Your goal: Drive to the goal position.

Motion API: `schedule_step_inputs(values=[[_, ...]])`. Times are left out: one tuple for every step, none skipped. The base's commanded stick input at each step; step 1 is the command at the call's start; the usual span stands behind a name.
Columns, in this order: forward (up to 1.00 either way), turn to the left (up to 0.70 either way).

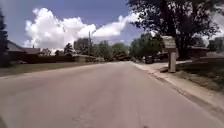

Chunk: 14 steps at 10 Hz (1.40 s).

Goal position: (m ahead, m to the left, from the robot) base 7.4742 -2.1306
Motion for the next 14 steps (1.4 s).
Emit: schedule_step_inputs(values=[[0.7,-0.33],[0.7,0.0],[0.7,0.0],[0.7,0.0],[0.7,0.0],[0.7,0.0],[0.7,0.0],[0.7,0.0],[0.7,0.0],[0.7,-0.05],[0.7,-0.35],[0.7,-0.35],[0.7,-0.03],[0.7,0.0]])
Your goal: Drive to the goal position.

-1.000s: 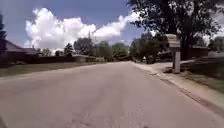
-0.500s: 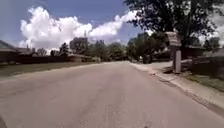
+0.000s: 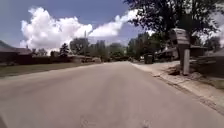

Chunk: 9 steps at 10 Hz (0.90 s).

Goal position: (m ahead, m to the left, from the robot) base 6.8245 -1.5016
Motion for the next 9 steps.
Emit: schedule_step_inputs(values=[[0.7,0.0],[0.7,0.0],[0.7,0.0],[0.7,0.0],[0.7,0.0],[0.7,0.0],[0.7,0.0],[0.7,0.0],[0.7,0.0]])
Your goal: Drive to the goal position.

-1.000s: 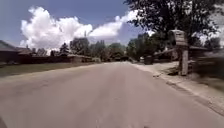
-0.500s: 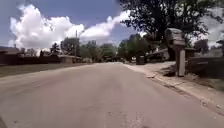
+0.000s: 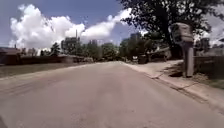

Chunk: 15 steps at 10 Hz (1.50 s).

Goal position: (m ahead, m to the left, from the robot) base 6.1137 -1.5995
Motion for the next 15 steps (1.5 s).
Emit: schedule_step_inputs(values=[[0.7,0.0],[0.7,0.0],[0.7,-0.13],[0.7,-0.04],[0.7,0.0],[0.7,0.0],[0.7,0.0],[0.7,0.0],[0.7,0.0],[0.7,0.0],[0.7,0.0],[0.7,0.0],[0.7,0.0],[0.7,0.0],[0.7,0.0]])
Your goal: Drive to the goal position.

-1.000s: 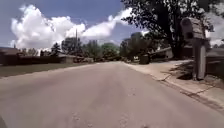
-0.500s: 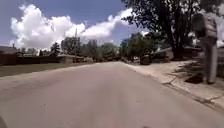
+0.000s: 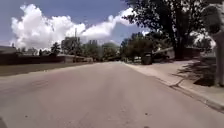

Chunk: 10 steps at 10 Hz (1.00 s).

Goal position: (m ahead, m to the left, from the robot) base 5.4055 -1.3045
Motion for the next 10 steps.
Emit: schedule_step_inputs(values=[[0.7,0.0],[0.7,0.0],[0.7,0.0],[0.7,-0.2],[0.7,-0.35],[0.7,-0.31],[0.7,-0.18],[0.7,-0.06],[0.7,0.0],[0.7,0.0]])
